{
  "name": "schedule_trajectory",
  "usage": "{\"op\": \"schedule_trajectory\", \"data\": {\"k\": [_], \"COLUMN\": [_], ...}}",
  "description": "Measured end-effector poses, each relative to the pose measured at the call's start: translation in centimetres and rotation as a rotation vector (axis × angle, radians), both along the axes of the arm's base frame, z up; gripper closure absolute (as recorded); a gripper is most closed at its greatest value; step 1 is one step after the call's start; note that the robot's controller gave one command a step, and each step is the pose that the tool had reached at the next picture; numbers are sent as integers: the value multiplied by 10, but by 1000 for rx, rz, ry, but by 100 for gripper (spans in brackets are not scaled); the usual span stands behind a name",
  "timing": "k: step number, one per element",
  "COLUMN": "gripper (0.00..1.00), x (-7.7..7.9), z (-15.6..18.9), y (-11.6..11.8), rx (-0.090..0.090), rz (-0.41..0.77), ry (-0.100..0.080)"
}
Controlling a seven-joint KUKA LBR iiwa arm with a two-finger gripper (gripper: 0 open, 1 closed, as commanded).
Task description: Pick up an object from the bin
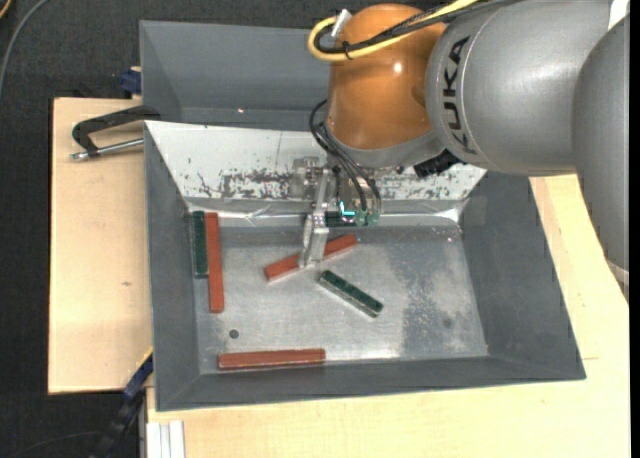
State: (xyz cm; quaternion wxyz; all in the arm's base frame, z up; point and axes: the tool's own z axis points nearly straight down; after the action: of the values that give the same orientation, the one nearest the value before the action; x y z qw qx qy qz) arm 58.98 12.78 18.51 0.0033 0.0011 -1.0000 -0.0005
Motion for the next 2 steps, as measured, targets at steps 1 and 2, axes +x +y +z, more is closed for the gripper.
{"op": "schedule_trajectory", "data": {"k": [1, 2], "gripper": [0, 100], "x": [2, 3], "z": [-116, -114], "y": [-14, -13], "rx": [1, 2], "rz": [451, 450], "ry": [-3, -7]}}
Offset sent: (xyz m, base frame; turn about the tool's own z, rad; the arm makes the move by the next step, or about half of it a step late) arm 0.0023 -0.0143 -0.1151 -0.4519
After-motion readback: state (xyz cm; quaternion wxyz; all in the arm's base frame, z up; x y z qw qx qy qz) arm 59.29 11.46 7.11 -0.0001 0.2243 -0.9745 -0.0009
